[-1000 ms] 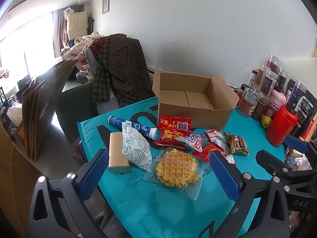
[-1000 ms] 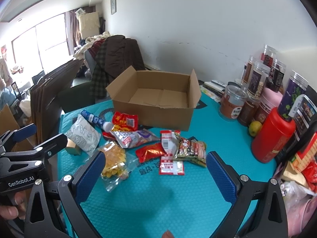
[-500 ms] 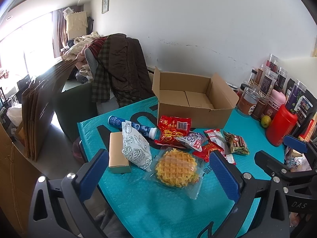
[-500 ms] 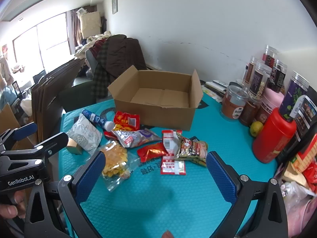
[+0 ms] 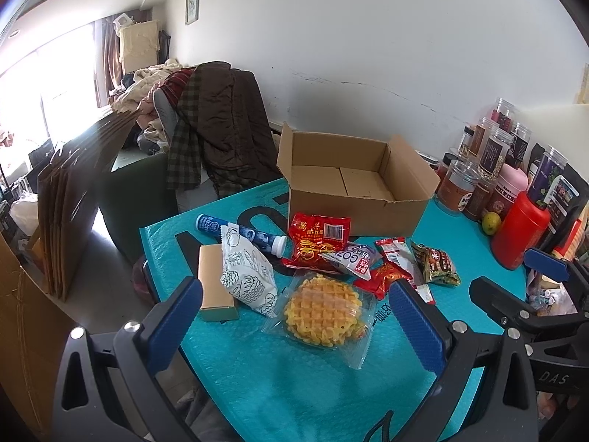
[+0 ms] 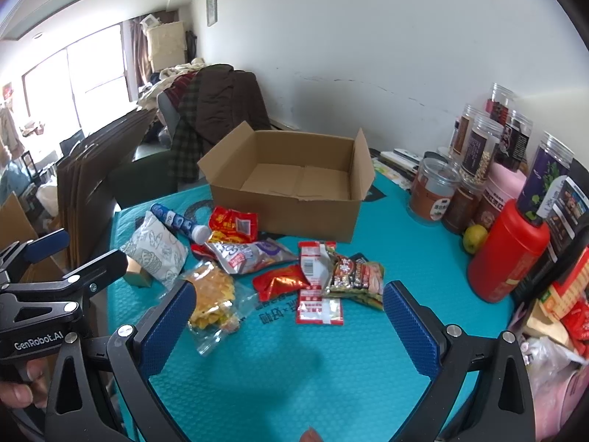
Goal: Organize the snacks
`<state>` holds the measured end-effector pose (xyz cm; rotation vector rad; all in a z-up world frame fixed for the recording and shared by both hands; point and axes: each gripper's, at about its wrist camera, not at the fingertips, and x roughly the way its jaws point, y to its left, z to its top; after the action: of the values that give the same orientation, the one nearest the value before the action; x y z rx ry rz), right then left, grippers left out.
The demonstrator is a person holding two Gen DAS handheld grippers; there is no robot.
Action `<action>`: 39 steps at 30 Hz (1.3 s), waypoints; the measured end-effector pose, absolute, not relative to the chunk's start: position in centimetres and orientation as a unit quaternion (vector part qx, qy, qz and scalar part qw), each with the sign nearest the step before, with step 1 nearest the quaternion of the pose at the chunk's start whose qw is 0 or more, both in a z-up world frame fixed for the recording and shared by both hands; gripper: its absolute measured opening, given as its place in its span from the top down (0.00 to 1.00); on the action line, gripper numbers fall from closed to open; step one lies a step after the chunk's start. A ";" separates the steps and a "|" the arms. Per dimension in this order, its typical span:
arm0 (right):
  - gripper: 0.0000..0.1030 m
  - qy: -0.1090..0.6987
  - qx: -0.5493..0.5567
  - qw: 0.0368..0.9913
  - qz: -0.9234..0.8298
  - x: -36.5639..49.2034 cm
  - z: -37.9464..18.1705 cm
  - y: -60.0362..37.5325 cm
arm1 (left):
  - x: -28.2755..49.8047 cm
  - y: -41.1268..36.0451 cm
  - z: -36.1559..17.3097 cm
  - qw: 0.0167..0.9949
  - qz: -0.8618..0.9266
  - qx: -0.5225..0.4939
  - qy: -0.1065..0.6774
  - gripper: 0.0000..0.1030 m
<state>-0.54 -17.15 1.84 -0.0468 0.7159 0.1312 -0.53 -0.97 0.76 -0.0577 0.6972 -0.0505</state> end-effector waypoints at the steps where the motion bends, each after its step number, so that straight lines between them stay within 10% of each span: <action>1: 0.00 0.350 -0.023 0.934 0.064 -0.5 1.8 -17.2 | -0.5 -1.0 0.8 0.939 -0.025 -0.028 0.342 0.00; 39: 0.00 0.400 -0.015 0.915 0.056 2.4 -1.7 -18.5 | 2.8 -2.4 -3.7 0.916 -0.073 -0.005 0.395 0.00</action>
<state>2.45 -18.45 -1.71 -0.0315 0.8227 0.1162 2.80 -2.35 -3.73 -0.0099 0.8126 -0.1501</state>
